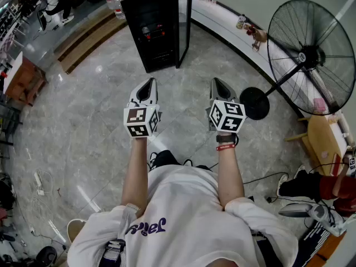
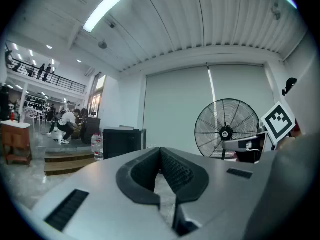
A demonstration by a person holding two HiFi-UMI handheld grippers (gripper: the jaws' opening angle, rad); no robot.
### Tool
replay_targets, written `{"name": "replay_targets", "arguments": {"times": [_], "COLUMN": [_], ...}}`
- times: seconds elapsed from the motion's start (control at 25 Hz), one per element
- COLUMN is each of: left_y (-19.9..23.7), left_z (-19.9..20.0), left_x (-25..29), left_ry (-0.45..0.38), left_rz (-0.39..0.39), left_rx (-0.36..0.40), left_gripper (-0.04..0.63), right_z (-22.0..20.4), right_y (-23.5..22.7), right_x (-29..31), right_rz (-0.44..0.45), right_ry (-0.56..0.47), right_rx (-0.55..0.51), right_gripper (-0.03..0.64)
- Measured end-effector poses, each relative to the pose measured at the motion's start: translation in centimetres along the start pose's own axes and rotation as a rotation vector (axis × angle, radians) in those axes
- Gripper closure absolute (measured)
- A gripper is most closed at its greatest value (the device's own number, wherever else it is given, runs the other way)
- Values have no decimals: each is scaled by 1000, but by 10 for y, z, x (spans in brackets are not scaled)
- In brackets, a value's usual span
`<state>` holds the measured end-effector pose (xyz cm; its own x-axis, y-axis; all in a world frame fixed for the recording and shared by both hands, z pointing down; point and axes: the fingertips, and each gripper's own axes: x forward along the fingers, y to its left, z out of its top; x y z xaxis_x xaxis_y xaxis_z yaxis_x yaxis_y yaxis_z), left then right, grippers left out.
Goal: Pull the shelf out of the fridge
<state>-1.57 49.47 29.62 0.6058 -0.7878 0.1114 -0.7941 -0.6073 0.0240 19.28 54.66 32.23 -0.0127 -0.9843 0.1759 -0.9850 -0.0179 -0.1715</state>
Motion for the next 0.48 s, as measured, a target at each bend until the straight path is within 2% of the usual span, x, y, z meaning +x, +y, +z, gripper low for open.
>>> {"name": "replay_targets", "arguments": {"times": [0.2,0.48], "left_y": [-6,32], "left_z": [-10,-18], "left_x": [12,52], "left_ry": [22,22], "left_rz": [11,42], "left_rx": [-8,-29], "left_gripper": [577,577], "right_z": [-3,-2], "right_y": [-7,18], "right_x": [17,87], "right_rz": [46,150], "right_ry": [18,35], "right_rx": [23,-13], "right_gripper": [600,601]}}
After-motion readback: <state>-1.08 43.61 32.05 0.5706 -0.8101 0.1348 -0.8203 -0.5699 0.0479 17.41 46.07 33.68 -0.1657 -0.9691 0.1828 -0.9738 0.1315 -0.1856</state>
